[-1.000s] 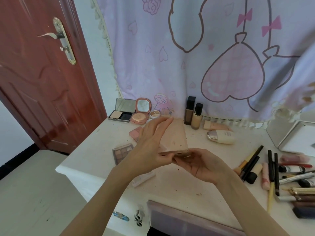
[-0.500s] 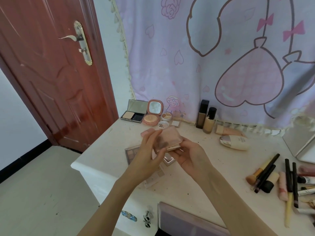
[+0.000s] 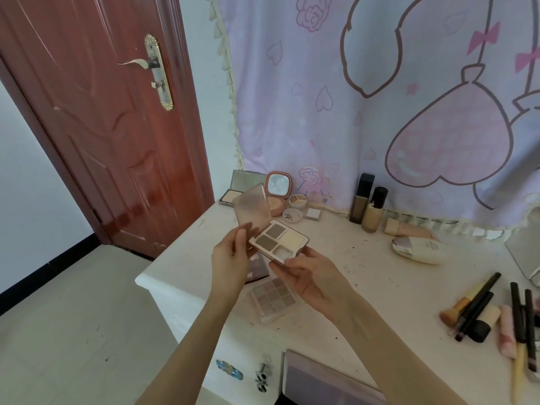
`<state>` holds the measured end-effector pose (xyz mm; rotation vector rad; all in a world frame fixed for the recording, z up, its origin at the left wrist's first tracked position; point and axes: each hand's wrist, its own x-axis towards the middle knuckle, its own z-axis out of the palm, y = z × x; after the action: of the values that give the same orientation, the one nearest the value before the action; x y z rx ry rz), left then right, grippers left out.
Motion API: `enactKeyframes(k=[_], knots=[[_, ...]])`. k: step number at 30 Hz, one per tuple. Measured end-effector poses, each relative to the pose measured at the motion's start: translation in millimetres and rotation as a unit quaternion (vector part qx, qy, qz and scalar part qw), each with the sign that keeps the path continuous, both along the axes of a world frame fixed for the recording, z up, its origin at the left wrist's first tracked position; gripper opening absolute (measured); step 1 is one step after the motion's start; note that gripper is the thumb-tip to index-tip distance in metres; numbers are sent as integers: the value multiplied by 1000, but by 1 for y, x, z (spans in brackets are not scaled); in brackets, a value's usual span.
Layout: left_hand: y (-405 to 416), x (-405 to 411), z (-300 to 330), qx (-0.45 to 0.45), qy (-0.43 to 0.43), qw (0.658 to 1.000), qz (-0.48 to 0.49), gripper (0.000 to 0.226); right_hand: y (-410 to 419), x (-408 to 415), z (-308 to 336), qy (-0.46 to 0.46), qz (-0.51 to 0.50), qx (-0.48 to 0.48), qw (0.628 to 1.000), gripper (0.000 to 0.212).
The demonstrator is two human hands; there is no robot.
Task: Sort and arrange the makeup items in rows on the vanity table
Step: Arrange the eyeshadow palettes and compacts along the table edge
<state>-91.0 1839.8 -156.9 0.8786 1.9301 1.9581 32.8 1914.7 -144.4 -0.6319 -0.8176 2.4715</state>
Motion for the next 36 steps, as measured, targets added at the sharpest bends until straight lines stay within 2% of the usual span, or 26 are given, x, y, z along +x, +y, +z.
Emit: enactKeyframes(k=[2,5,9,13,15,17,19,21,23,25,29,32,36], knots=[[2,-4,2,35,-118,992,-11,25,-1,-4,-2,-21,9,27,999,37],[1,-16,6,14,-190,981,-32,27,8,-8,1,-72,-3,70,995,23],[-4,-39,16,-56,-212,971,-94,28,27,-21,17,-163,23,219,962,16],[-6,-64,25,-99,-207,965,-124,28,43,-52,27,-226,29,362,904,15],[-5,-76,27,-114,-211,963,-121,26,49,-67,27,-230,36,392,890,13],[-5,-89,28,-132,-206,962,-118,25,53,-82,24,-226,57,386,893,6],[-4,-100,29,-141,-199,963,-112,27,58,-97,20,-222,68,376,897,11],[-2,-109,28,-156,-169,970,-81,32,64,-112,13,-221,56,367,902,17],[-1,-117,22,-209,-71,975,-30,42,71,-125,6,-231,29,367,901,20],[-2,-122,14,-283,27,959,-3,65,78,-137,0,-240,7,365,899,22],[0,-123,-8,-330,51,941,-47,105,91,-161,-7,-248,-2,356,901,14],[5,-124,-25,-360,112,926,-7,113,95,-175,-11,-265,11,374,888,7],[9,-129,-39,-359,157,918,56,112,98,-186,-14,-275,23,410,869,11]])
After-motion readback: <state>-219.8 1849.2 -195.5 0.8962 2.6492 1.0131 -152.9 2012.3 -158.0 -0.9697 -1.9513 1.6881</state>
